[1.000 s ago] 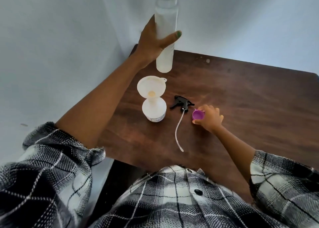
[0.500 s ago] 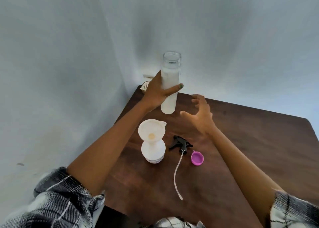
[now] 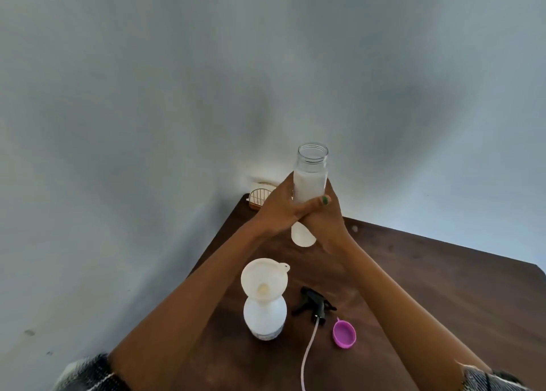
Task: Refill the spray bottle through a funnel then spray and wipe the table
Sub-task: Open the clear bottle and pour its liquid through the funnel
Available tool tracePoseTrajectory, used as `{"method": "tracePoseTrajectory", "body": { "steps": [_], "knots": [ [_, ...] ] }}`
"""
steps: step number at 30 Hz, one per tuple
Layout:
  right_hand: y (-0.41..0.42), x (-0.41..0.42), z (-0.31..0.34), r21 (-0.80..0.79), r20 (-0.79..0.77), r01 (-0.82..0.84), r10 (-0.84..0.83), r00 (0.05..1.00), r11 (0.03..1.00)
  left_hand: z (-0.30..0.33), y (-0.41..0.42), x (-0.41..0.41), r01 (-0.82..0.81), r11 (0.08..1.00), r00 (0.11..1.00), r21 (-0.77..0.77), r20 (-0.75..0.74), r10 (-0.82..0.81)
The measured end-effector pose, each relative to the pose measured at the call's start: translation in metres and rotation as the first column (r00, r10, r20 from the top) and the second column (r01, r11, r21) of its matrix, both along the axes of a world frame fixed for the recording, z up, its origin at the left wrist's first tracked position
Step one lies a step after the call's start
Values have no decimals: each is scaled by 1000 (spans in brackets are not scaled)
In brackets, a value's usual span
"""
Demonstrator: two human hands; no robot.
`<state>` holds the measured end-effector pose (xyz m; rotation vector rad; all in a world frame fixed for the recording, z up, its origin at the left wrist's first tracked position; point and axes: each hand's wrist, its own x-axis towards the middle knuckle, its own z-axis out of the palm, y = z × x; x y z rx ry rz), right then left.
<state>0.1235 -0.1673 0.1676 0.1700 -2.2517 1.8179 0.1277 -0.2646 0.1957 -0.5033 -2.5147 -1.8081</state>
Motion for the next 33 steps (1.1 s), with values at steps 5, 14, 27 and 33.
{"method": "tracePoseTrajectory", "body": {
  "steps": [5, 14, 27, 33],
  "knots": [
    [20, 10, -7, 226, -45, -22, 33, 998, 974, -25, -31, 10, -20, 998, 996, 56, 90, 15],
    [56, 21, -47, 683, -90, -36, 134, 987, 729, -98, -81, 55, -196, 961, 915, -195, 317, 251],
    [61, 19, -69, 878, -188, 46, 255, 949, 477, -111, -76, 61, -328, 914, 914, -239, 163, 371],
    [62, 19, -66, 913, -225, 105, 272, 936, 394, -114, -76, 61, -347, 905, 910, -246, 144, 388]
  ]
}}
